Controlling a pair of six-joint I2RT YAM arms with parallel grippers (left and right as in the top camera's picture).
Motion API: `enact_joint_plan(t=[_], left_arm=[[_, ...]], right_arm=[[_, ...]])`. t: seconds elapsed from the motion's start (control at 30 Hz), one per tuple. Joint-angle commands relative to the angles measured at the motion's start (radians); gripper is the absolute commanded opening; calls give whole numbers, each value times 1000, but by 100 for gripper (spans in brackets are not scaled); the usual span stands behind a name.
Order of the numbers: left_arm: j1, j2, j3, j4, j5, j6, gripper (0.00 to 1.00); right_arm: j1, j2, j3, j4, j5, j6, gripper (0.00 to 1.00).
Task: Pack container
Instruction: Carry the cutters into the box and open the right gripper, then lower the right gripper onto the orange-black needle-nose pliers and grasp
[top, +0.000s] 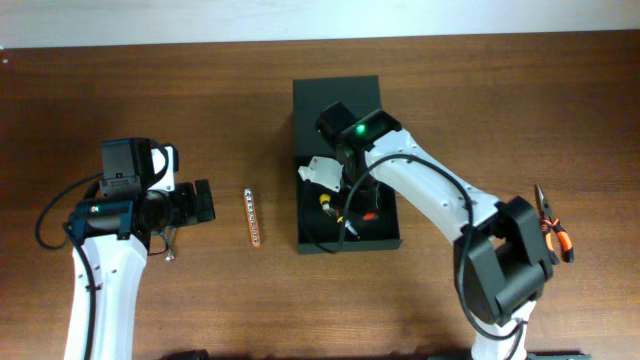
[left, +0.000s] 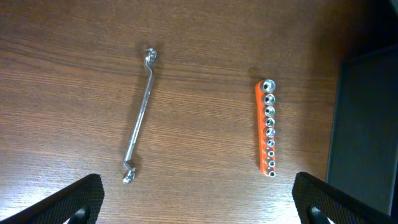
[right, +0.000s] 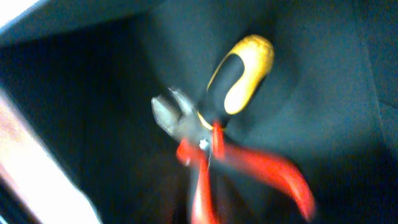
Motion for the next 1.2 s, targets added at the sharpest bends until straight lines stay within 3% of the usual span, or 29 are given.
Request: enact_joint_plan(t=[0.0,0.07,0.3,0.43,0.57,0.6,0.7,0.9,1.0,1.17], left_arm=[[5,-2,11,-2,11,1,99],[5,-2,11,-2,11,1,99],[5,-2,11,-1,11,1,99],[5,-2,11,-1,11,1,99],[5,-2,11,-1,11,1,99],[5,-2,11,-1,11,1,99],[5,-2,11,3,11,1,99],[5,-2,11,6,11,1,99],[5,-2,11,6,11,1,99],[5,-2,11,6,11,1,99]], right_arm=[[5,27,-7,1,-23,-1,52],[1,26,-3,1,-6,27,62],[-92,-82,177,-133,140,197,76],[-235,-187,337,-235,148,307,100],[-451,-272,421,-352,147,447,99],[-576,-303,423,-420,147,499,99],[-777,-312,419,-509,146,539,99],[-1069,-331,180,-509,143,539,99],[-1126,-352,16,-483,131,539,99],[-1165,-385,-269,-251,135,503,99]])
